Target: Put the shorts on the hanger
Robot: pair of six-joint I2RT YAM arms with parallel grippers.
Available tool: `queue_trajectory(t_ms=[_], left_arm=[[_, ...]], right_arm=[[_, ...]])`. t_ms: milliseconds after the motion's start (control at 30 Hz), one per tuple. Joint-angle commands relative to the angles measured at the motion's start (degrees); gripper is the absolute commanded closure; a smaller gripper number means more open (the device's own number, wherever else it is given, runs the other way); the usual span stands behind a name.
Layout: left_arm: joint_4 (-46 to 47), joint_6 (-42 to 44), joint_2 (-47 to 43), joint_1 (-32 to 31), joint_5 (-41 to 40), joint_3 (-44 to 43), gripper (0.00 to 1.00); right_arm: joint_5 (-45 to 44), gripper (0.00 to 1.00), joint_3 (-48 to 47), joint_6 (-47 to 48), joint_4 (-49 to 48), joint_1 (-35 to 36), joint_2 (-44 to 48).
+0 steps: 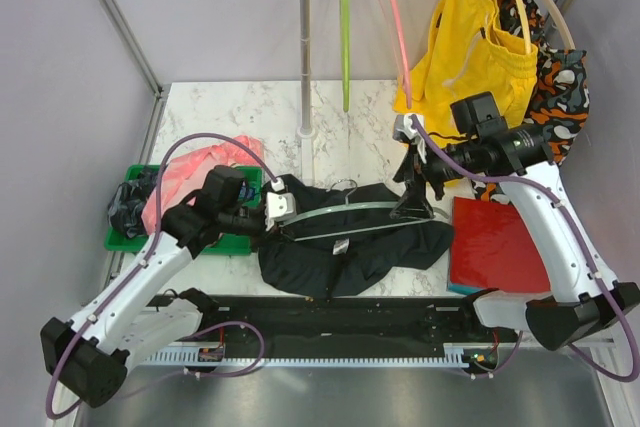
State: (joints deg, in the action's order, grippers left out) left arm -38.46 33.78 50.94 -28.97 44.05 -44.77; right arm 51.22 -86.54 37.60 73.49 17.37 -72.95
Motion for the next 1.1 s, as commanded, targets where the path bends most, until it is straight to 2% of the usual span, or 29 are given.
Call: queue_trajectory(t_ms=[0,133,233,367,433,500,533,567,600,700,733,767,800,833,867,967,1067], left_arm=[[-0.1,5.7,3.6,-2.4,-0.4,-5.4,0.98],[-0.2,5.9,5.3,-3.5,-0.2,-6.5,0.98],[-0.2,6.0,5.8,-4.2,0.8,-6.3,0.98],[0.0,4.8,6.4,-4.7,1.9,-6.2,0.98],[0.3,4.4,6.9,-4.8,2.4,-6.5,0.98],[0.7,3.7,7.0,-4.9,2.1,-6.8,0.98],[0.9,3.5,7.4,-4.9,1.7,-6.8,0.98],[1.0,3.4,7.5,-4.9,1.5,-6.9,0.98],[1.3,3.2,7.7,-4.9,1.3,-6.9,0.98],[2.2,1.6,7.9,-4.9,0.8,-6.8,0.98],[2.9,0.9,7.8,-4.9,0.8,-6.6,0.98],[3.2,0.4,7.8,-4.9,0.7,-6.6,0.97],[3.3,-0.1,7.7,-4.9,0.2,-6.4,0.88],[2.9,-0.4,7.7,-4.5,-1.1,-6.3,0.77],[2.4,-0.6,7.9,-3.9,-1.0,-6.4,0.6],[-1.4,0.8,9.7,1.8,3.5,-7.3,0.5],[-6.3,8.6,11.1,3.7,3.1,-7.7,0.51]], right_arm=[[2.9,0.05,-4.6,3.2,-1.9,5.9,-1.6],[1.3,0.09,-2.3,-0.5,-7.0,13.7,-2.2],[-0.9,0.11,0.1,-2.7,-11.7,15.3,-2.2],[-1.3,0.24,1.4,-3.7,-16.3,17.0,-3.3],[-1.8,0.26,1.3,-3.4,-17.0,18.3,-4.5],[-1.8,0.33,1.4,-2.7,-17.0,19.0,-5.2],[-2.0,0.39,1.6,-2.5,-16.8,19.5,-5.6],[-2.2,0.51,1.6,-2.3,-16.8,19.8,-5.7],[-2.7,0.57,1.7,-1.7,-16.5,20.0,-5.7],[-3.8,0.84,1.8,-0.5,-14.8,20.3,-5.9],[-4.6,1.0,1.9,0.7,-13.6,20.3,-5.9],[-5.2,1.0,2.0,1.3,-12.9,20.3,-5.6],[-5.7,1.0,2.1,2.0,-12.0,20.3,-5.5],[-7.3,1.0,2.1,4.4,-9.8,20.3,-4.8],[-8.2,1.0,2.1,5.1,-8.8,20.3,-4.2],[-13.2,1.0,2.3,6.4,-6.2,20.3,-1.8],[-15.7,1.0,2.6,7.4,-2.4,20.3,-0.2]])
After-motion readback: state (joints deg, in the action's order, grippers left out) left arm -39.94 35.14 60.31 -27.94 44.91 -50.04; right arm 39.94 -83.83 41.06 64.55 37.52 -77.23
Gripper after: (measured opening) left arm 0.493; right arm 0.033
